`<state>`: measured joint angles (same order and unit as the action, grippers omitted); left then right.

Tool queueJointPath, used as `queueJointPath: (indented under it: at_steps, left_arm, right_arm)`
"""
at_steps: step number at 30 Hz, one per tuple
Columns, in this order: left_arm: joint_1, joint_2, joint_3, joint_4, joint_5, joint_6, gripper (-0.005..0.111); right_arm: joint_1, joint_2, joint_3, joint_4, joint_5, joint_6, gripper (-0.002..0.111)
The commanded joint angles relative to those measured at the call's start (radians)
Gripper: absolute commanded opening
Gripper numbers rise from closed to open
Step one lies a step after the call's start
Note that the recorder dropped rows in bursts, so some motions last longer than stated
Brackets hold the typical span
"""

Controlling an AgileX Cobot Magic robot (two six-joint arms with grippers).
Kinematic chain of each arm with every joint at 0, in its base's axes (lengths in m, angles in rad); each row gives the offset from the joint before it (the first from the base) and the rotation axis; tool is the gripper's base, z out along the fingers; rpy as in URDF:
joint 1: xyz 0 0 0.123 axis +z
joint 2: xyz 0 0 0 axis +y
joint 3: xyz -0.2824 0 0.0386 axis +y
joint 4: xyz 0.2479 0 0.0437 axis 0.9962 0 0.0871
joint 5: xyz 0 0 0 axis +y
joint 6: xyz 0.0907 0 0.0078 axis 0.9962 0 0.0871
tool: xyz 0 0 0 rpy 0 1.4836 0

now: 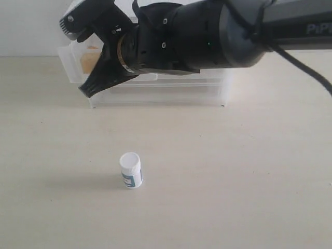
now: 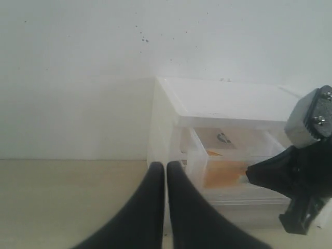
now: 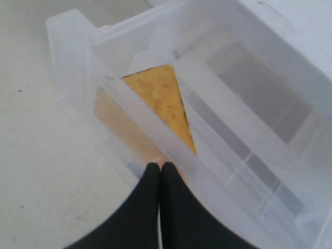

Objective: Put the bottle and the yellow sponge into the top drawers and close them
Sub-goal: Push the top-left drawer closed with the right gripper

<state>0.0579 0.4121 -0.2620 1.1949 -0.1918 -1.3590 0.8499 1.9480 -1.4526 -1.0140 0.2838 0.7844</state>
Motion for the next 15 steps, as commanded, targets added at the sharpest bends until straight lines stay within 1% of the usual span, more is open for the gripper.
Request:
queueJointPath:
  at_steps: [1, 5, 9, 12, 13, 15]
  left_arm:
    - [0.002, -0.007, 0.001, -0.007, 0.001, -0.010, 0.004]
    - [0.002, -0.007, 0.001, -0.006, 0.002, -0.010, 0.004]
    - [0.002, -0.007, 0.001, -0.006, 0.002, -0.010, 0.004]
    - [0.002, -0.007, 0.001, -0.006, 0.002, -0.010, 0.004]
    - [0.002, -0.007, 0.003, -0.006, 0.002, -0.010, 0.004]
    - [0.002, -0.007, 0.005, -0.006, 0.002, -0.010, 0.004]
  right_arm:
    - [-0.062, 0.082, -0.114, -0.014, -0.019, 0.004, 0.000]
    - [-0.113, 0.125, -0.191, -0.012, 0.009, 0.095, 0.000]
    - [-0.137, 0.115, -0.195, 0.010, 0.010, 0.162, 0.000]
    - [-0.124, 0.074, -0.174, 0.065, 0.065, 0.073, 0.000]
    - [-0.118, 0.054, -0.156, 0.077, 0.068, 0.020, 0.000]
    - [-0.102, -0.017, -0.090, 0.103, 0.043, -0.028, 0.000]
